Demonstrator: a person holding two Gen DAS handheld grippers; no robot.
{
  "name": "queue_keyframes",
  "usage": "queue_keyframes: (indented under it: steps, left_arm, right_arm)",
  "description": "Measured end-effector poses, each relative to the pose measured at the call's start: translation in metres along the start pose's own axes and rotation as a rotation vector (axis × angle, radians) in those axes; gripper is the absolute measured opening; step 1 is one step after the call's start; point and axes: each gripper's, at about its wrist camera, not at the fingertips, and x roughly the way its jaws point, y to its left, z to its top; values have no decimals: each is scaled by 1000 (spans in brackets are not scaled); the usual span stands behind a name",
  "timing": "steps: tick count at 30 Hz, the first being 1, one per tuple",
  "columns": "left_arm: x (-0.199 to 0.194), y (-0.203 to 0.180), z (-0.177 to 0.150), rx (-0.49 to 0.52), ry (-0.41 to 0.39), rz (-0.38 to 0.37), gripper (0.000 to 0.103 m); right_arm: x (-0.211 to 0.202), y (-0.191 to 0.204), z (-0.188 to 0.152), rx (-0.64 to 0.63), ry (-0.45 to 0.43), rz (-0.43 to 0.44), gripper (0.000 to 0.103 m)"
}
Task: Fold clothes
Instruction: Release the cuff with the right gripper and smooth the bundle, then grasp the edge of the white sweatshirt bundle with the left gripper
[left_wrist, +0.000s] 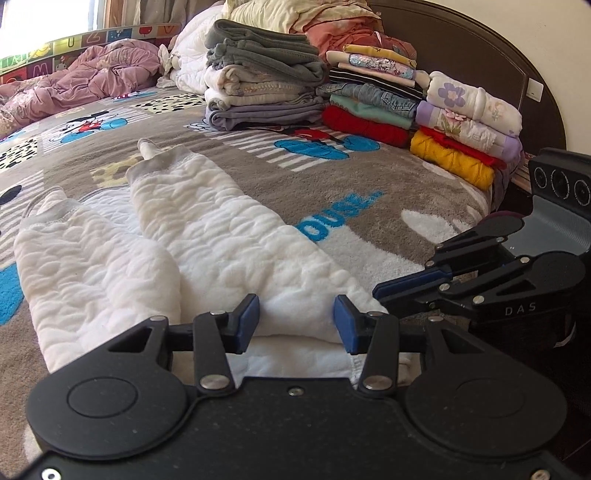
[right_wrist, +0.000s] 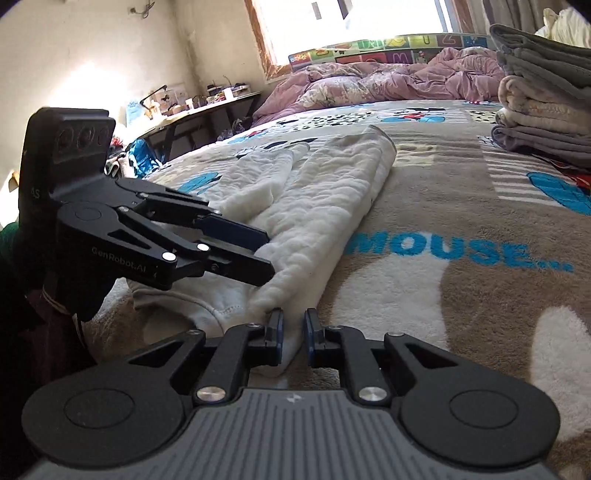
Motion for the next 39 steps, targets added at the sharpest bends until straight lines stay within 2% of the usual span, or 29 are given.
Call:
queue_keyframes:
  steps: [4,6,8,11,13,15,19,21,23,25,29,31,32,33,35,39]
  left_arm:
    - [-32,-4,3,24,-56,71,44]
    - [-53,-6,1,55,-83,142,49]
    - [-73,-10,-4,103,-95,234,54]
    - [-93,-18,-26,164,-54,352,64]
    - [-98,-25,-44,214,-16,403,67]
    - [-93,-37,-59,307,38,439,69]
    - [-71,-62,-88,546,130,520,69]
    - [-53,-68,-101,672,180,597,69]
    - [-43,-69,-108,753,189,641,69]
    - [-36,-68,-113,802,188,688,69]
    - [-28,-62,-116,822,185,764,69]
    - [-28,-59,-111,777,181,779,65]
    - [-28,-57,-109,755,180,784,45]
    - [-27,-54,-107,739,188,789,23]
    - [-29,-53,-104,720,181,785,15]
    - [-52,-60,-91,667,137,716,12]
  right_arm:
    - [-21,2,3,-46,-82,-30,18]
    - [-26,9,1,-113,-100,-42,31]
    - [-26,19,-3,-192,-89,-54,39]
    - [-28,41,-13,-365,-63,-69,41]
    - [-27,54,-19,-447,-38,-83,51]
    - [-21,67,-26,-539,1,-121,59]
    - [-9,78,-32,-622,40,-172,59]
    - [-4,82,-34,-658,58,-196,59]
    - [2,87,-36,-694,76,-220,59]
    - [4,89,-38,-726,76,-231,60]
    - [4,92,-39,-767,62,-248,58]
    - [4,92,-38,-767,60,-242,54]
    - [4,91,-37,-762,56,-236,45]
    - [4,90,-36,-756,51,-229,27]
    - [2,89,-32,-746,38,-218,21]
    - [-25,94,-21,-737,-13,-192,17]
